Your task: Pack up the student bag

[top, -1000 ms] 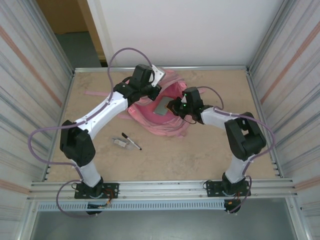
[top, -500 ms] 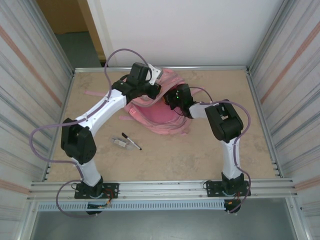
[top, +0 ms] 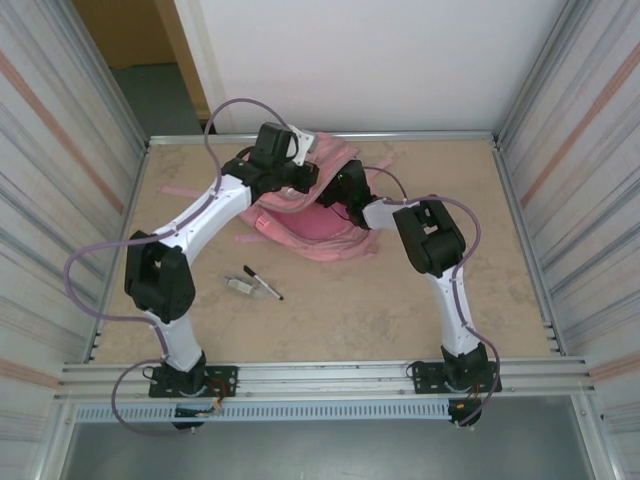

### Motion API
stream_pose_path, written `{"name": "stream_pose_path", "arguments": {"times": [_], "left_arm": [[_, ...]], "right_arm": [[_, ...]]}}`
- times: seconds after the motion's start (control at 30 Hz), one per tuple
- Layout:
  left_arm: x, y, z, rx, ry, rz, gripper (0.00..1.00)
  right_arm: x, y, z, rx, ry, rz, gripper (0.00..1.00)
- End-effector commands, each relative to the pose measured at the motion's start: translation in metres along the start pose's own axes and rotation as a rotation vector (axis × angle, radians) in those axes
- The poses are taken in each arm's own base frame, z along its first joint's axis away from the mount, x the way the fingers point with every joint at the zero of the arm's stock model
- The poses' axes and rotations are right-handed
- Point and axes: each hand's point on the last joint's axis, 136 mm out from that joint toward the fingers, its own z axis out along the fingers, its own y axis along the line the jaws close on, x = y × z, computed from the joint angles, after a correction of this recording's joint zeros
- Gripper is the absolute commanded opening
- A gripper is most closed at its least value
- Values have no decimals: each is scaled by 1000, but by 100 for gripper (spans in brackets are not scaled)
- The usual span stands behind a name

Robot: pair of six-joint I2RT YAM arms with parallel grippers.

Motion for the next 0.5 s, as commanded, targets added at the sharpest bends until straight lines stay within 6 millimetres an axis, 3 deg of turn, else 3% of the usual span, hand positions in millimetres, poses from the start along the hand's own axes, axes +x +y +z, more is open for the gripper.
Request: {"name": "stream_pose_path", "arguments": {"times": [0.0,0.17,0.33,0.47], "left_arm": [[-20,0,-9,33,-96,-20,0],[-7,15,5,-20,-68,-37,0],[4,24,20,-50,-41,-31,0],[6,8,21,47,-38,-47,2]], "right_arm": [[8,-32,-17,130,61,9,57],[0,-33,-53,152,81,1,58],[5,-31,-86,160,117,-8,61],[11,-41,-120,203,121,-53,62]]}}
